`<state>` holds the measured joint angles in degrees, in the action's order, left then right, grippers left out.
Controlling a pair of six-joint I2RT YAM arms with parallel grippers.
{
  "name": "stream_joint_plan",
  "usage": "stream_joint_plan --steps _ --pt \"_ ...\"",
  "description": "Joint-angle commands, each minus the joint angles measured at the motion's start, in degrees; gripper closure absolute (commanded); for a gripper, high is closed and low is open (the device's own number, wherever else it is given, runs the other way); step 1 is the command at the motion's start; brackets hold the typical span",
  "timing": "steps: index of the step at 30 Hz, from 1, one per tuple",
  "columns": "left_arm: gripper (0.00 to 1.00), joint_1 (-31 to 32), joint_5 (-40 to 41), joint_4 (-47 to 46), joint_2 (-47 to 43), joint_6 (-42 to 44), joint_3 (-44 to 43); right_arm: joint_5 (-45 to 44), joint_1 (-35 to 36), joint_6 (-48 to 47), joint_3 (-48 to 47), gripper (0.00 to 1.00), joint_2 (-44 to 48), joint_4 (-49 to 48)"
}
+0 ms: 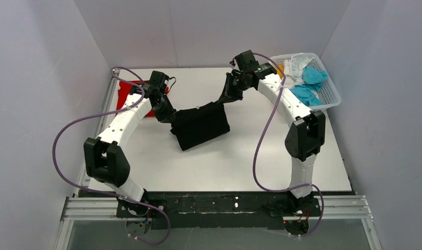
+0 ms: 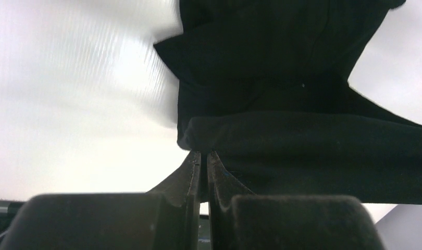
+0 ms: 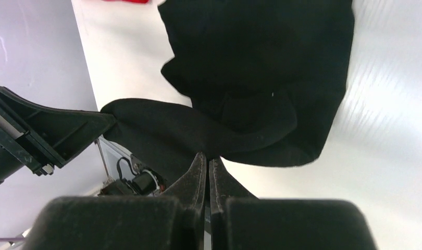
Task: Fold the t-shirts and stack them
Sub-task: Fold the long partially folded tshirt into a neat square
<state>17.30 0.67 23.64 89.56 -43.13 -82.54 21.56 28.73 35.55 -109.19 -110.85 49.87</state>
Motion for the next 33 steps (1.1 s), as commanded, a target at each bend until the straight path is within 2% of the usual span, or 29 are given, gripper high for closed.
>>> stream_joint_plan --steps 1,7,14,22,29,30,31,32,33 --pt "1.0 -1.7 3.2 4.6 4.7 2.3 -4.7 0.4 -2.9 -1.6 -7.7 0.99 -4.6 -4.7" --pt "1.0 -2.6 5.8 5.1 10.7 3.3 -9.3 3.1 -5.1 -1.6 -13.2 0.99 -11.3 -5.8" --pt "1.0 -3.6 8.2 3.8 18.3 4.0 -15.0 6.0 -6.7 -2.8 -15.1 0.99 -17.0 -21.7" --pt "1.0 -5.4 8.5 3.7 27.2 5.4 -22.4 7.1 -7.3 -3.1 -20.6 0.99 -25.9 -29.7" --pt "1.0 -5.8 9.8 2.8 34.1 6.1 -27.4 4.7 -7.8 -2.4 -23.1 0.98 -31.1 -37.2" --pt "0.97 -5.9 10.1 2.9 35.0 6.2 -28.7 4.8 -7.9 -2.1 -24.6 0.92 -32.1 -37.7" --pt "0.89 -6.1 10.3 3.1 35.7 6.4 -30.0 5.4 -8.0 -2.0 -25.9 0.84 -33.0 -38.5" --pt "0.76 -6.2 10.8 3.3 36.4 6.5 -31.3 5.6 -8.0 -1.9 -27.2 0.77 -33.6 -39.0" --pt "0.57 -6.2 11.1 3.8 36.8 6.6 -32.6 5.2 -8.0 -1.6 -28.1 0.68 -33.9 -39.4"
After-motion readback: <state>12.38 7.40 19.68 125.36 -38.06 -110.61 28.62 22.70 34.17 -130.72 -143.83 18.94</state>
